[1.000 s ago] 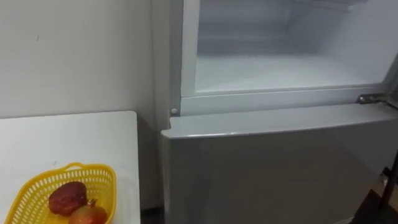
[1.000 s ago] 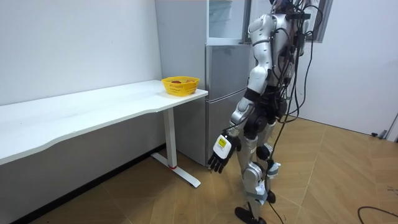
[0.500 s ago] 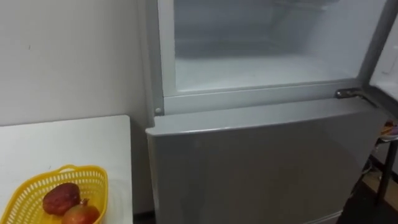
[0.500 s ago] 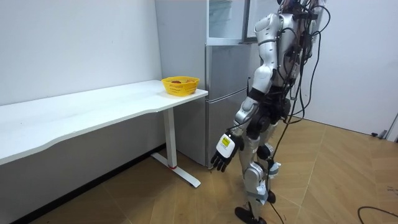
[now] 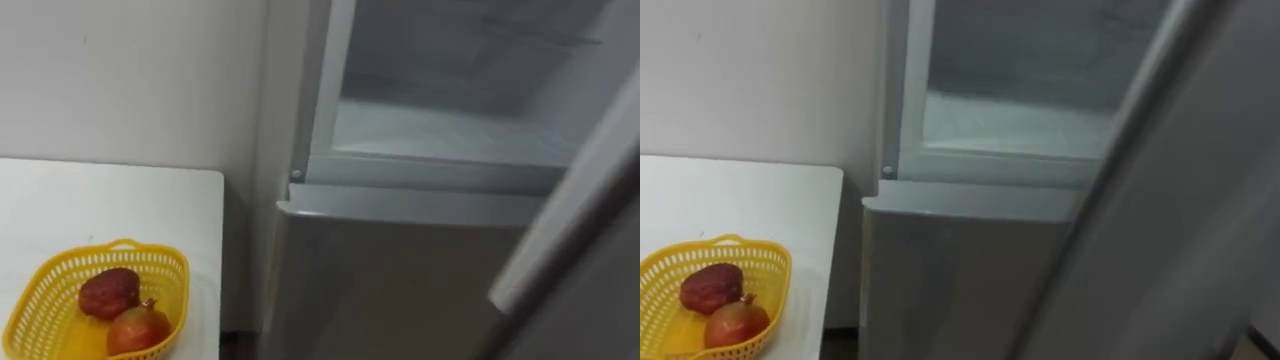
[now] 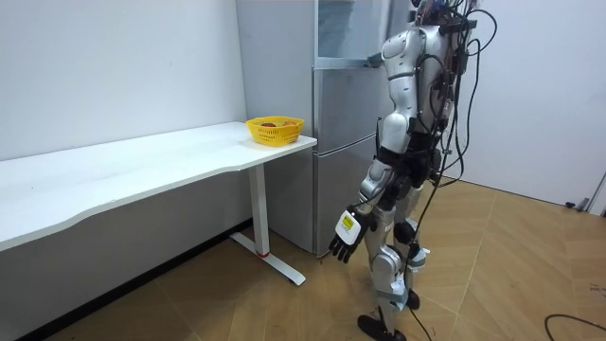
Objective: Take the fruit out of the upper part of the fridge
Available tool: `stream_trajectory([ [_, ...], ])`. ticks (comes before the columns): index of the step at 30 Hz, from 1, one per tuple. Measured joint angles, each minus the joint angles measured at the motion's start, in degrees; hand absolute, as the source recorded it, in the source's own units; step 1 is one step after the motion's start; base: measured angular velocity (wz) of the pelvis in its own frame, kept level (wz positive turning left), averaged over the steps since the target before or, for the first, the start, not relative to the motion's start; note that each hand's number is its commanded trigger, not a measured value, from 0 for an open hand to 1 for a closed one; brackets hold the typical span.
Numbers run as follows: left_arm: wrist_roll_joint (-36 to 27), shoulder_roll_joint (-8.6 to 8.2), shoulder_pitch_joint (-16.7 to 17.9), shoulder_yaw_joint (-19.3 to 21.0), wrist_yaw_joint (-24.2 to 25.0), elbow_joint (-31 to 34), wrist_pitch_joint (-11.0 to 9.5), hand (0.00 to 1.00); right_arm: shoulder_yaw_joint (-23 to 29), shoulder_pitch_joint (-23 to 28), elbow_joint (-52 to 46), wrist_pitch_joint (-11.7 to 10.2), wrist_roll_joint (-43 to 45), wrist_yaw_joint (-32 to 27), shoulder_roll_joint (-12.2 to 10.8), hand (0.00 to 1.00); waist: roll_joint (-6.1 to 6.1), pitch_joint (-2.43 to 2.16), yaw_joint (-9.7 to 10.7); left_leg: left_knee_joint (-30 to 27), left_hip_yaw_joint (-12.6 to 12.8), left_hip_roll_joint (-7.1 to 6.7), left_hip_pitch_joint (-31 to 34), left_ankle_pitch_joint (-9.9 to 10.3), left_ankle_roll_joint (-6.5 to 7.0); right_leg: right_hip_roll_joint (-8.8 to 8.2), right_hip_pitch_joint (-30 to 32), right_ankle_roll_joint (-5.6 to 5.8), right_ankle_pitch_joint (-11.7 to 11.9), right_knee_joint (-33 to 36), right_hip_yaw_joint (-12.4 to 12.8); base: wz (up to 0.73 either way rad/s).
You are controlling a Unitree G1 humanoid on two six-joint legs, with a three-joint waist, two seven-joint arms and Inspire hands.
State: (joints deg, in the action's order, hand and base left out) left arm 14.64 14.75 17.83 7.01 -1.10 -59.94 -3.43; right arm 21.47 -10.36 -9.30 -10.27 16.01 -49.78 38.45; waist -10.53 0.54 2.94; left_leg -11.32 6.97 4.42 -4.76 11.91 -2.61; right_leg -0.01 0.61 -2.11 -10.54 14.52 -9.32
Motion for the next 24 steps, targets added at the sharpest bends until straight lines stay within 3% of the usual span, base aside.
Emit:
stream_trajectory([
  [3,0.0,0.54,-0.3,-1.7,-0.3,0.0,0.0,0.0,-0.1,-0.8,-1.4,-3.5,1.0,1.0,0.0,0.0,0.2,0.03,-0.5,0.1,-0.5,-0.05,-0.2,0.0,0.0,-0.06,-1.0,0.09,0.1,-0.9,-0.7,0.13],
  [9,-0.3,0.38,-0.5,-3.9,0.7,0.2,0.7,0.0,-0.8,-0.8,-2.5,-5.1,-2.8,6.8,0.0,0.0,1.49,0.04,-1.2,0.2,-1.1,0.08,-0.4,0.1,-0.11,-0.02,-2.2,0.13,0.4,-2.7,-2.0,0.12],
  [12,0.1,0.2,-0.6,-3.9,1.1,0.2,1.1,0.0,-1.9,-0.8,-0.7,-4.9,-6.4,9.6,0.0,0.0,2.2,-0.07,-1.7,0.2,-1.1,0.07,-0.6,0.1,-0.11,-0.05,-2.9,0.17,0.4,-2.9,-2.2,0.02],
  [13,0.7,0.17,-0.6,-3.9,1.6,0.3,1.3,0.0,-2.7,-0.8,0.5,-4.6,-7.7,11.0,0.0,0.0,2.59,0.14,-1.8,0.2,-1.1,0.07,-0.9,0.1,-0.11,-0.05,-3.1,0.17,0.4,-2.8,-2.2,0.0],
  [17,1.3,-0.3,-0.7,-3.9,2.1,0.3,2.0,0.0,-3.7,-0.8,4.1,-3.2,-10.7,16.3,0.0,0.0,3.06,0.16,-2.0,0.6,-1.0,0.08,-1.0,0.1,-0.11,0.01,-2.9,0.17,0.4,-2.7,-1.9,0.0],
  [24,1.3,-0.1,-0.9,-3.6,2.8,0.3,2.6,0.0,-4.5,-0.8,13.1,-1.2,-19.2,21.7,0.0,0.0,1.83,0.35,-2.8,0.6,-1.4,0.1,-1.1,0.1,-0.11,0.03,-3.1,0.15,0.5,-2.8,-2.2,0.02],
])
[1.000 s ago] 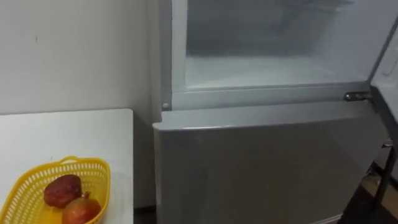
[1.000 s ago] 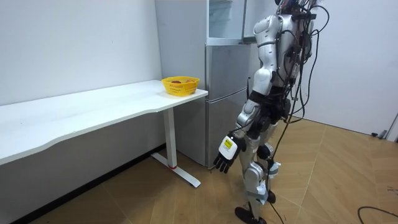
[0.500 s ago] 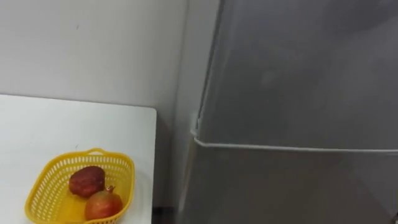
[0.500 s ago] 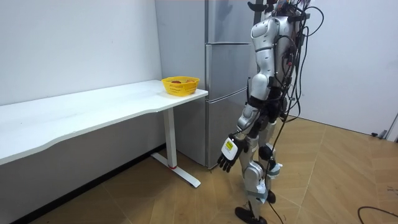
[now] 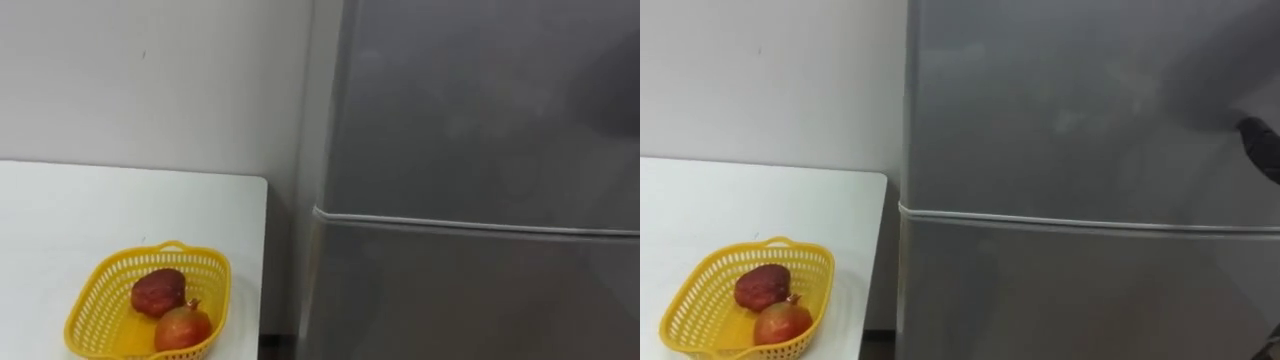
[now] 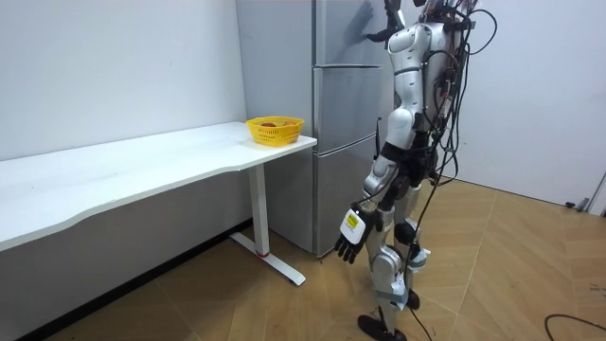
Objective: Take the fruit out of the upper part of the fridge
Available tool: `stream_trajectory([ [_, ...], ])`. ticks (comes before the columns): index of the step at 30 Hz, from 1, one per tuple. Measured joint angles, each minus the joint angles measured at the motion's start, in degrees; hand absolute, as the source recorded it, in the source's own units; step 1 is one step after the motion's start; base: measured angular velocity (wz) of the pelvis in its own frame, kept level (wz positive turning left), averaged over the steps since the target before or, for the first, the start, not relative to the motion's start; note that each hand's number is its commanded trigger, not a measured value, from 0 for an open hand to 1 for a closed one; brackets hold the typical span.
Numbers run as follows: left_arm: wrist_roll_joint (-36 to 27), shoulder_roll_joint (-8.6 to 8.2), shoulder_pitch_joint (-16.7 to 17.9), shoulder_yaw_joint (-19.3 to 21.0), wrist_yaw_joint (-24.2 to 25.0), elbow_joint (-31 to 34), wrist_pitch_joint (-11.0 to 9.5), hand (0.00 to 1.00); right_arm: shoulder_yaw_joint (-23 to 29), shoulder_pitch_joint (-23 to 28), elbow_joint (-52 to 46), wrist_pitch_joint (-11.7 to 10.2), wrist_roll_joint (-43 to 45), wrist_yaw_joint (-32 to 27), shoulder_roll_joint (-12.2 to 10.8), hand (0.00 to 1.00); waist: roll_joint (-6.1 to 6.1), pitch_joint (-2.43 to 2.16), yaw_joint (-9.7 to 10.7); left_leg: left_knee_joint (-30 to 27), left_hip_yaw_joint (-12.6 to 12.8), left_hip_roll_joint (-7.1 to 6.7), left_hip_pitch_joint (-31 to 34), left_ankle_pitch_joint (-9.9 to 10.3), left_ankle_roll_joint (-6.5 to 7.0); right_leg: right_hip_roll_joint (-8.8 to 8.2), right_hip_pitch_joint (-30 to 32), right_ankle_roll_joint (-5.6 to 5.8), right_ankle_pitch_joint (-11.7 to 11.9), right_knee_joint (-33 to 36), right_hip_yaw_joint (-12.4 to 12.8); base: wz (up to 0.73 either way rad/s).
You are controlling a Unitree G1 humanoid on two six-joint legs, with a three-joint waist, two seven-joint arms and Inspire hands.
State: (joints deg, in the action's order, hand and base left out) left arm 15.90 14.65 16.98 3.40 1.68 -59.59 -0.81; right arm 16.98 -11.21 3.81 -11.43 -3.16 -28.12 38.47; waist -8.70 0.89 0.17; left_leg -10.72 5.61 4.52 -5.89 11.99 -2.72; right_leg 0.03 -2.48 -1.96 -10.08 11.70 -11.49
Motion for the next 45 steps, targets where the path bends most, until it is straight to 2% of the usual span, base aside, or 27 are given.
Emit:
stream_trajectory([
  [3,0.0,0.08,-0.2,0.4,0.1,0.1,0.0,0.0,0.0,0.0,0.0,0.2,-0.8,1.2,0.0,0.0,-0.62,-0.02,-0.2,0.0,0.1,0.0,-0.1,0.0,0.0,0.0,0.0,0.02,0.0,0.0,0.1,0.0],
  [9,0.0,0.15,-0.2,0.9,0.0,0.0,0.0,0.0,0.0,0.0,-0.4,0.0,0.6,0.7,0.0,0.0,-0.48,-0.12,-0.5,0.0,0.2,-0.11,0.3,0.0,-0.01,-0.12,0.4,0.17,0.2,0.2,0.1,0.0],
  [13,-0.1,0.03,0.1,1.0,-0.1,-0.8,-0.1,0.0,0.2,0.0,-1.3,0.0,3.4,-1.1,0.0,0.0,0.13,-0.73,-0.3,0.3,0.2,-0.16,0.3,0.0,-0.01,-0.19,0.0,0.22,0.3,0.2,-0.1,0.01],
  [20,-0.2,-0.01,0.1,1.0,-1.7,-1.0,-0.1,0.0,0.6,1.3,-2.8,-1.7,3.6,-6.5,-0.3,0.0,1.61,-0.17,-0.3,0.2,0.2,-0.16,-0.6,0.0,-0.01,-0.19,-0.4,0.28,0.3,-0.1,-0.2,0.03],
  [24,0.0,-0.19,0.1,1.1,-2.4,-0.9,0.0,0.0,5.2,7.6,-2.7,-2.1,4.5,-11.1,-4.0,0.0,2.04,-0.53,-0.3,0.9,0.2,-0.13,-0.5,0.1,-0.07,-0.05,-0.5,0.39,0.2,-0.9,-0.4,0.02],
  [25,0.0,-0.4,0.3,1.1,-2.7,-0.9,0.0,0.0,5.4,9.5,-2.4,-2.3,4.4,-12.7,-4.8,0.0,2.19,-0.86,-0.3,1.3,0.4,-0.13,-0.8,0.1,-0.07,0.0,-0.6,0.41,0.3,-0.9,-0.2,-0.09],
  [27,-0.1,-0.71,0.6,1.1,-3.2,-1.0,0.0,0.0,5.4,12.4,-0.6,-3.1,3.9,-14.1,-6.2,0.0,2.72,-0.99,-0.2,1.2,0.6,-0.17,-0.9,0.1,-0.06,-0.03,-1.1,0.45,0.4,-1.0,-0.1,-0.06],
  [29,-0.4,-0.79,0.5,1.1,-3.8,-1.1,0.0,0.0,5.4,15.5,2.9,-3.5,2.5,-14.3,-8.6,0.0,2.83,-0.94,-0.1,1.2,0.6,-0.19,-1.5,0.1,-0.06,-0.07,-1.8,0.47,0.4,-1.0,-0.1,0.0],
  [31,-0.4,-1.25,0.4,1.1,-4.0,-1.0,0.1,0.0,5.5,17.5,7.7,-2.8,-0.9,-14.4,-12.5,0.0,3.22,-0.86,0.2,1.2,0.8,-0.2,-1.6,0.1,-0.06,-0.12,-2.0,0.55,0.3,-1.1,0.3,-0.04],
  [32,-0.5,-1.58,0.4,1.1,-3.9,-1.0,0.3,0.0,5.5,17.7,8.6,-2.5,-1.4,-14.4,-13.3,0.0,3.84,-0.66,0.5,1.2,0.9,-0.22,-1.5,0.1,-0.06,-0.13,-1.8,0.56,0.2,-1.1,0.4,-0.06],
  [33,-0.5,-2.3,0.4,1.2,-3.9,-1.0,0.7,0.0,5.5,18.3,11.0,-2.2,-1.5,-14.3,-14.5,0.0,4.23,-0.83,1.1,1.2,1.2,-0.28,-1.3,0.1,-0.06,-0.15,-1.4,0.6,0.2,-1.0,0.5,-0.07],
  [34,-0.5,-2.81,0.5,1.2,-3.7,-1.0,1.0,0.0,5.6,19.3,12.1,-1.4,-1.9,-14.3,-15.6,0.0,4.75,-0.79,1.3,1.2,1.8,-0.27,-1.0,0.1,-0.06,-0.15,-1.0,0.63,0.2,-1.0,0.7,-0.07],
  [37,-0.6,-3.01,0.7,1.7,-3.3,-1.0,1.6,0.0,5.7,20.7,14.8,-0.8,-3.3,-14.9,-18.0,0.0,6.14,-1.1,1.8,1.2,2.2,-0.22,-0.8,0.1,-0.05,-0.05,-0.4,0.6,0.2,-0.8,1.3,-0.09],
  [40,-0.5,-2.83,0.8,2.3,-3.4,-0.9,2.0,0.0,5.5,21.0,17.0,0.1,-3.4,-15.2,-19.1,0.0,6.23,-1.13,2.5,1.2,2.2,-0.23,-1.5,0.1,-0.05,-0.12,-0.4,0.57,-0.3,-0.4,1.4,0.01],
  [45,-0.3,-3.36,1.1,2.2,-3.4,-0.1,2.1,0.0,4.5,21.5,24.4,-0.1,-6.4,-15.4,-22.0,0.0,5.1,-0.9,2.5,1.2,2.0,-0.2,-2.0,0.1,-0.05,-0.03,-0.5,0.44,-0.8,0.0,1.8,-0.03],
])
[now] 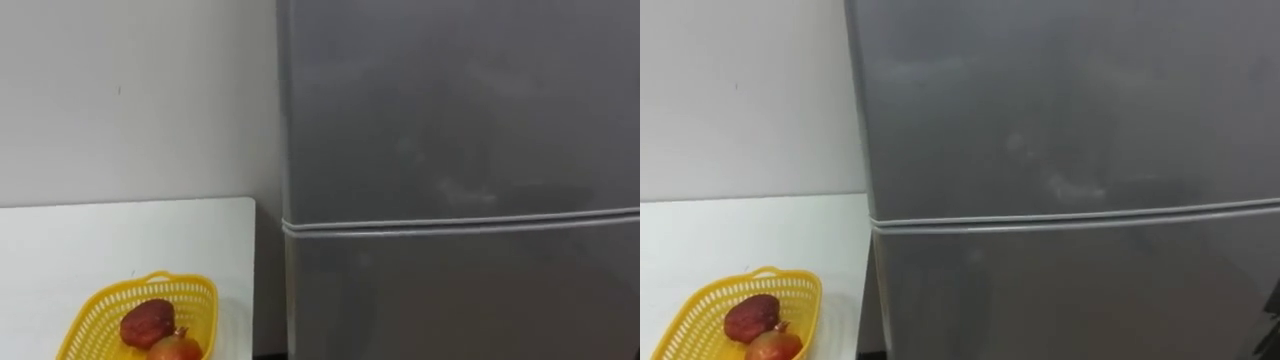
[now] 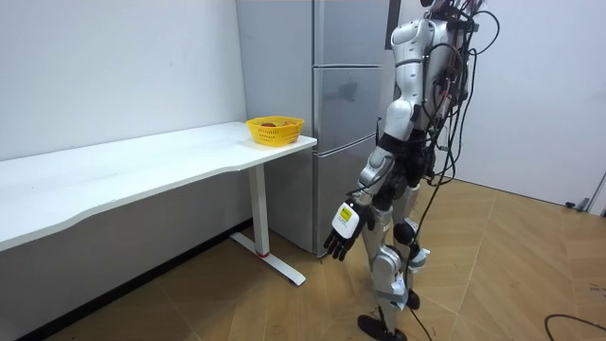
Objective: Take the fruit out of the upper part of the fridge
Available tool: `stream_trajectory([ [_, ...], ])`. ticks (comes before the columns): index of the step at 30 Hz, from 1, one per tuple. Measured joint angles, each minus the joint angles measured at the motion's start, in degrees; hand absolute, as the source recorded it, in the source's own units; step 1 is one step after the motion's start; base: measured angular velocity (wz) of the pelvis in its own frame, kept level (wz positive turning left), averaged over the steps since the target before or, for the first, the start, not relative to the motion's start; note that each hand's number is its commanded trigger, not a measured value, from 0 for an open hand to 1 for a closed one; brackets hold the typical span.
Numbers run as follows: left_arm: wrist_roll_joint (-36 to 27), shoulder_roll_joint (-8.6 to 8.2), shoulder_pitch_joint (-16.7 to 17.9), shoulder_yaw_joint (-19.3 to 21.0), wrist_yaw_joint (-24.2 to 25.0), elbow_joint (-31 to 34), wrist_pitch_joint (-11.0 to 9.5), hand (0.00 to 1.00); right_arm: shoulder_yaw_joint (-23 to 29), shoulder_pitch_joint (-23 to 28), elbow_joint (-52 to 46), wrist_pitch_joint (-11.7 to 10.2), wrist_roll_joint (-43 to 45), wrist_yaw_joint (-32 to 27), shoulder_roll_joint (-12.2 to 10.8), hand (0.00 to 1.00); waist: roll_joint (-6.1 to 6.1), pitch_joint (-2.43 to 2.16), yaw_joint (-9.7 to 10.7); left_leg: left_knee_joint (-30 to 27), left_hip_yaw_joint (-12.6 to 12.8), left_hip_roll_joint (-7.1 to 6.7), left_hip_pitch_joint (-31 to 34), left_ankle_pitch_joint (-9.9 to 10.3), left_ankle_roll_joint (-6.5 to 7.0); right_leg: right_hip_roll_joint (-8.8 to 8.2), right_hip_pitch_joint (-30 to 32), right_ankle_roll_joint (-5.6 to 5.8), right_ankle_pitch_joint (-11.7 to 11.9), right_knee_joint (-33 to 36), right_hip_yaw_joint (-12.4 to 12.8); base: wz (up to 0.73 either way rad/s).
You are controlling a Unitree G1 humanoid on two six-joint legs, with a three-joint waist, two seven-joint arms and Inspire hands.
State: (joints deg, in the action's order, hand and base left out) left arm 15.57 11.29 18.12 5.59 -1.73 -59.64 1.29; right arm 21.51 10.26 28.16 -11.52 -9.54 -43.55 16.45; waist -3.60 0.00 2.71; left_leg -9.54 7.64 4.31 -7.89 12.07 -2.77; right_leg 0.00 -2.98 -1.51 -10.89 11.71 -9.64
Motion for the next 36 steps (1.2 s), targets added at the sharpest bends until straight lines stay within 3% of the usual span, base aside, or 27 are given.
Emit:
stream_trajectory([
  [3,0.2,-0.4,0.0,-0.1,-0.3,0.6,0.0,0.0,-0.1,0.1,4.5,0.0,-0.7,-0.1,-1.9,0.0,0.29,0.08,0.2,0.0,0.0,-0.08,0.3,0.0,0.0,-0.06,0.0,0.03,0.0,-0.2,0.1,0.0],
  [6,0.2,-0.5,-0.1,0.0,-0.6,0.3,0.0,0.0,-1.9,0.1,9.7,0.2,-2.3,0.0,-2.4,0.0,0.8,0.11,0.0,0.1,0.1,-0.13,0.4,0.0,-0.01,-0.06,0.1,0.04,0.0,-0.1,0.3,-0.02],
  [10,0.2,-1.13,0.3,0.1,-1.5,0.3,0.0,0.0,-2.4,0.5,14.1,0.5,-3.4,0.5,-3.8,0.0,2.06,-0.22,0.0,0.1,0.1,-0.13,0.1,0.0,0.0,-0.03,0.0,0.06,0.0,-0.3,0.4,-0.01],
  [13,0.2,-1.67,0.6,0.1,-1.6,0.7,0.1,0.0,-2.6,1.3,14.6,1.1,-3.4,1.5,-5.2,0.0,2.58,-0.18,0.1,0.1,0.1,-0.08,0.1,0.0,0.0,-0.01,0.0,0.03,0.0,0.0,0.2,0.01],
  [29,-0.2,-1.58,0.7,0.0,-1.6,0.5,-0.4,0.0,-7.1,2.4,27.6,1.8,-4.2,8.1,-7.2,0.0,1.77,0.11,0.1,0.1,0.1,-0.07,0.1,0.0,-0.01,-0.1,-0.1,0.09,-0.1,-0.1,0.1,0.0],
  [36,0.4,-1.75,0.6,1.4,-0.8,0.1,1.1,0.0,-8.0,2.9,34.8,5.4,-5.7,16.8,-8.1,0.0,1.48,0.17,0.0,0.0,0.0,-0.1,0.3,0.0,-0.01,-0.13,0.0,0.09,-0.2,-0.1,0.1,0.0],
])
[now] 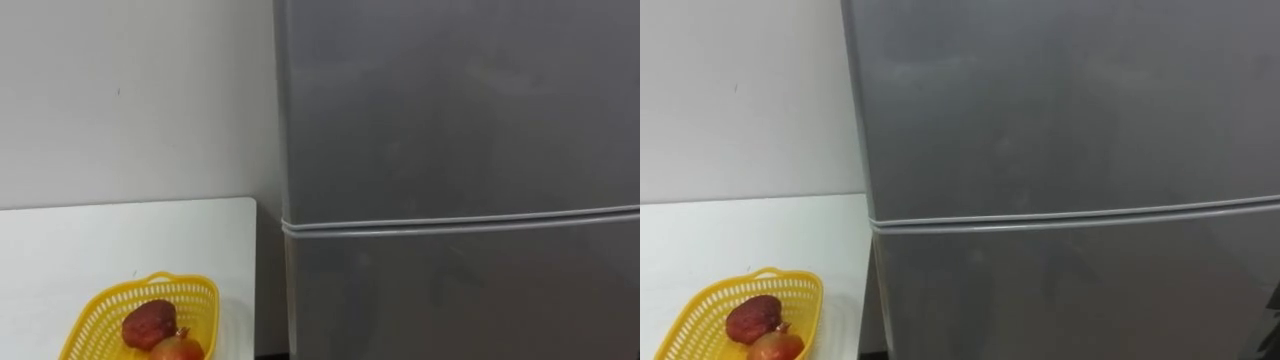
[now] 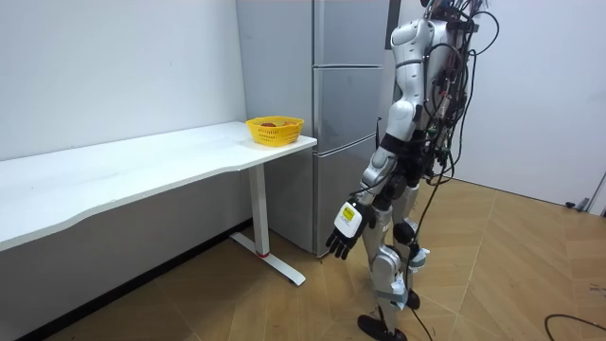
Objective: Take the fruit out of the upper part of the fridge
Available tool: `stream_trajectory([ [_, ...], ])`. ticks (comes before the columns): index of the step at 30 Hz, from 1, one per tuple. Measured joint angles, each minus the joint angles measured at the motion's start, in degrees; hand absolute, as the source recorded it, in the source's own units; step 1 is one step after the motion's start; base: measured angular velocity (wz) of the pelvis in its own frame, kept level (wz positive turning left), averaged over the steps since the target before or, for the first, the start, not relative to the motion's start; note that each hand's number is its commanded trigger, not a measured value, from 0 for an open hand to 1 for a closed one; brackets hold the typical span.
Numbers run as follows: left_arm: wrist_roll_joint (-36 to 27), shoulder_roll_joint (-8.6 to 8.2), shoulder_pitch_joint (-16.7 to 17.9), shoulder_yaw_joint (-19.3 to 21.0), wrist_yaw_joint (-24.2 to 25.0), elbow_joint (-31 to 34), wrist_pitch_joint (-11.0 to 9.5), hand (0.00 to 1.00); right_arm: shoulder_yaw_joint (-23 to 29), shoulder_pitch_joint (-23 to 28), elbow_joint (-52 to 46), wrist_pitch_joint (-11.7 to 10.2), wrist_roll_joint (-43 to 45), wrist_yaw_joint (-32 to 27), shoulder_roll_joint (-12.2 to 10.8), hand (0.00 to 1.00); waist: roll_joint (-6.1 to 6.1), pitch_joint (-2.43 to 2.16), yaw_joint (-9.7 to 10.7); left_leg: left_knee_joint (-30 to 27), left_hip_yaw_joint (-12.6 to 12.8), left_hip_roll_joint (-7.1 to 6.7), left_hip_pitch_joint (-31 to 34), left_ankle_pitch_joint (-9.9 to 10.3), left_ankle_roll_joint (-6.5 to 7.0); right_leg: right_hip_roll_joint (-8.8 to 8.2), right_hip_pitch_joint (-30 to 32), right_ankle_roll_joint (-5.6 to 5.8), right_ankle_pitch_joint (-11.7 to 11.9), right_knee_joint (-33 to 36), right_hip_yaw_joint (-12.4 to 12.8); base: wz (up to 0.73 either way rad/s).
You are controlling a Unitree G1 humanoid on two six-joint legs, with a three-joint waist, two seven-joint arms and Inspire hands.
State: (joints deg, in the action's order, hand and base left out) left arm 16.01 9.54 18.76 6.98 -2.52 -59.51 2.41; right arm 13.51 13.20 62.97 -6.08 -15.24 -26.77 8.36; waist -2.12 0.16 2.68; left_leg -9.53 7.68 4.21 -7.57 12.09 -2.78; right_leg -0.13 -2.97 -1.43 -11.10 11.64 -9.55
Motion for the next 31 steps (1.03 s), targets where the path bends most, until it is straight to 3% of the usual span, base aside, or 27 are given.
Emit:
stream_trajectory([
  [8,0.4,-0.17,-0.3,0.0,1.0,0.0,3.5,0.0,-1.6,0.2,6.8,5.8,-0.2,11.7,-0.4,0.0,0.74,-0.34,0.0,0.0,0.0,-0.04,-0.2,0.0,0.0,-0.02,-0.2,-0.01,0.0,-0.1,0.1,0.0],
  [13,0.5,-0.26,-0.6,0.0,2.6,-0.1,4.8,0.0,-1.9,-0.5,8.9,8.7,2.3,16.9,-0.3,0.0,1.29,-0.12,0.0,0.0,0.1,-0.06,-1.3,0.0,0.0,-0.07,-1.4,-0.05,-0.1,-0.1,0.1,0.0],
  [17,0.5,-1.06,-0.2,0.0,2.8,-0.4,5.1,0.0,-4.3,-0.7,9.0,8.9,4.0,18.4,-0.3,0.0,1.91,-0.05,-0.1,0.0,0.1,-0.08,-1.6,0.0,0.0,-0.09,-1.6,-0.05,-0.1,0.0,0.1,0.0],
  [22,0.5,-2.28,-0.1,0.0,3.2,-1.1,6.3,0.0,-6.1,-1.6,9.2,11.2,10.1,21.3,-0.3,0.0,1.89,-0.08,-0.5,0.0,0.0,-0.14,-2.1,0.0,0.0,-0.6,-2.2,0.03,-0.3,0.2,-0.4,0.03],
  [31,0.6,-2.45,-0.5,-0.5,4.4,-1.1,7.8,0.0,-8.1,-2.2,9.2,13.2,16.4,23.1,-0.3,0.0,1.44,-0.05,-1.7,-0.1,-1.0,-0.21,-2.6,0.0,0.0,-0.72,-2.9,0.06,-0.3,0.2,-1.3,0.05],
])
